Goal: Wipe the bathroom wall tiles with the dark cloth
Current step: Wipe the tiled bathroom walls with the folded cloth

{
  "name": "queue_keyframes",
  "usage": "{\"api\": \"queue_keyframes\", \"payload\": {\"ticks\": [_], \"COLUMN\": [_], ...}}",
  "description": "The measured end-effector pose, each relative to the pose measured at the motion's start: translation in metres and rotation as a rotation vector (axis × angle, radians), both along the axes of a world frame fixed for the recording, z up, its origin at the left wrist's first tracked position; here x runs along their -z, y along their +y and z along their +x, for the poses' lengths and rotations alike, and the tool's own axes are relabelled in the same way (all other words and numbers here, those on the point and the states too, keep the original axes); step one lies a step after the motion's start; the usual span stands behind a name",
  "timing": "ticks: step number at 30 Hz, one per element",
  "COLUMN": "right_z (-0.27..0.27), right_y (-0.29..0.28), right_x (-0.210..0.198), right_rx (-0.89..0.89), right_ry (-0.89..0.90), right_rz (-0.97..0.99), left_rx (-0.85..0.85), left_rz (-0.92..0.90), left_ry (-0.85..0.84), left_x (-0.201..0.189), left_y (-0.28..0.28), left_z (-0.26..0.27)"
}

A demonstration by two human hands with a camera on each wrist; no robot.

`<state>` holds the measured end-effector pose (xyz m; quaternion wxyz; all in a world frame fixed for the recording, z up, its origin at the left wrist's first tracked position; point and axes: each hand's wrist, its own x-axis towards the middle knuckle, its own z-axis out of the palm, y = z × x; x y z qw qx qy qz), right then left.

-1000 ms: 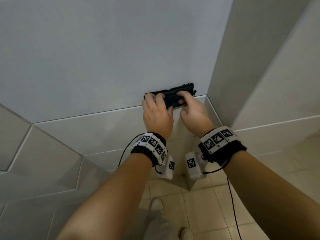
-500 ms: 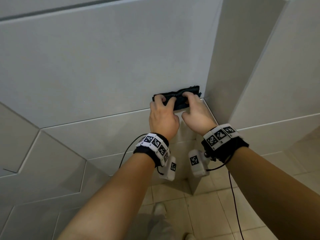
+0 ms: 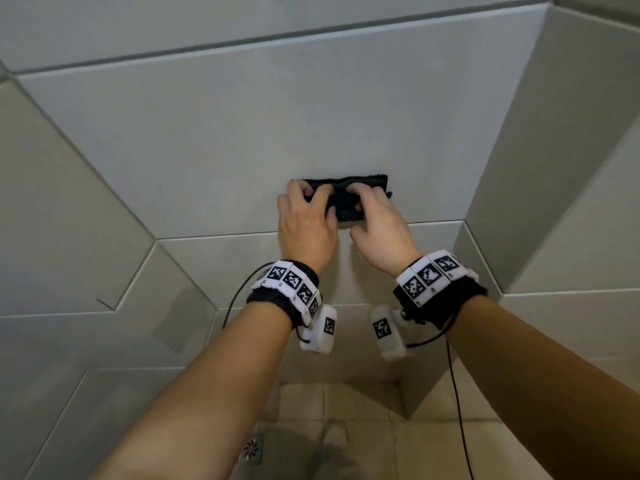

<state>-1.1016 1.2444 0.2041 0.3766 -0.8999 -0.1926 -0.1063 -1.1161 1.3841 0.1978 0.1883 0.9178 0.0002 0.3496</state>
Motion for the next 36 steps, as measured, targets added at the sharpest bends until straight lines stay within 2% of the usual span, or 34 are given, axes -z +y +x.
{"api": "queue_keyframes", "payload": {"ticks": [11,18,20,24,28,36], "right_z": [0.013,0.025,0.028,0.024,0.022,0.017], "right_y": [0.027,0.044,0.047,0.043,0.042,0.041], "right_x": [-0.076,-0.165,-0.178,-0.165,-0.145,-0.074], "right_rx": [-0.009,0.021,0.023,0.031,0.033,0.020], "right_ry": [-0.238,-0.443,-0.455,-0.490,-0.411,-0.327], "right_rz": [0.043,-0.009,-0.034,-0.085,-0.081,-0.134], "left_rx": [-0.111,-0.159,-0.158,-0.172,-0.190,-0.201], "left_rz": [0.009,0.025,0.042,0.077,0.116,0.078], "left_ry": [-0.209,-0.290,-0.272,-0.251,-0.235,-0.084], "left_x": [-0.079,-0.167,-0.179,-0.173,-0.161,-0.083], "left_y": [0.019,0.033,0.036,0.035,0.035,0.035], "left_z": [0.013,0.021,0.021,0.019,0.018,0.009]}}
